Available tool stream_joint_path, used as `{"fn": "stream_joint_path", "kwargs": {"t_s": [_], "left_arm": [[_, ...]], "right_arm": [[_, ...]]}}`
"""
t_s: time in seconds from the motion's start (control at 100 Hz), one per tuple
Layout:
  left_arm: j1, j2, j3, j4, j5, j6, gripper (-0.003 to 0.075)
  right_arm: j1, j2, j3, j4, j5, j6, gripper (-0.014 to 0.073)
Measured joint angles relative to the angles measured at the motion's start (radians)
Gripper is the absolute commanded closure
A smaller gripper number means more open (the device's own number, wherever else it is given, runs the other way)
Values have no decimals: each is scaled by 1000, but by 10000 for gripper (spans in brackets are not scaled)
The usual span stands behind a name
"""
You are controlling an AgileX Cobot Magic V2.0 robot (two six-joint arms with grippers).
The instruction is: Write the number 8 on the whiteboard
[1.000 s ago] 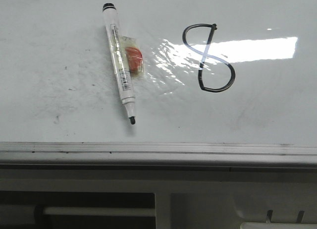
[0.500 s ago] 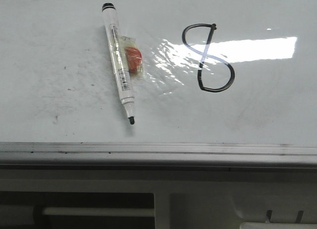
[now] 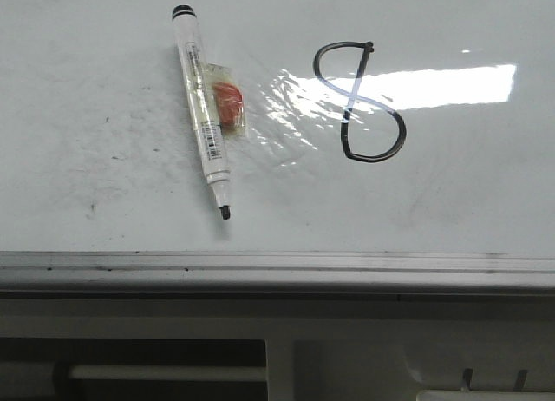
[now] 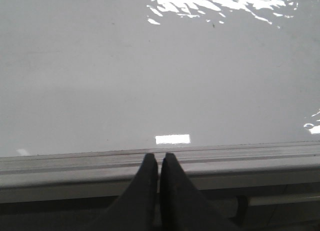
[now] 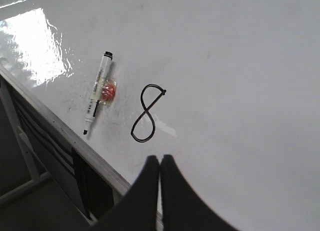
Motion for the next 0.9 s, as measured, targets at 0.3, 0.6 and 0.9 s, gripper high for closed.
{"fn": "stream_joint_path", "kwargs": {"t_s": [0.3, 0.6, 0.9], "left_arm": [[0, 0, 0, 0, 0, 0, 741], [0, 0, 0, 0, 2, 0, 741], [0, 0, 0, 0, 2, 0, 741]], "right_arm": [[0, 0, 18, -91, 108, 0, 636], [-208, 66, 175, -187, -167, 0, 636], [-709, 160, 331, -189, -633, 0, 636]]}}
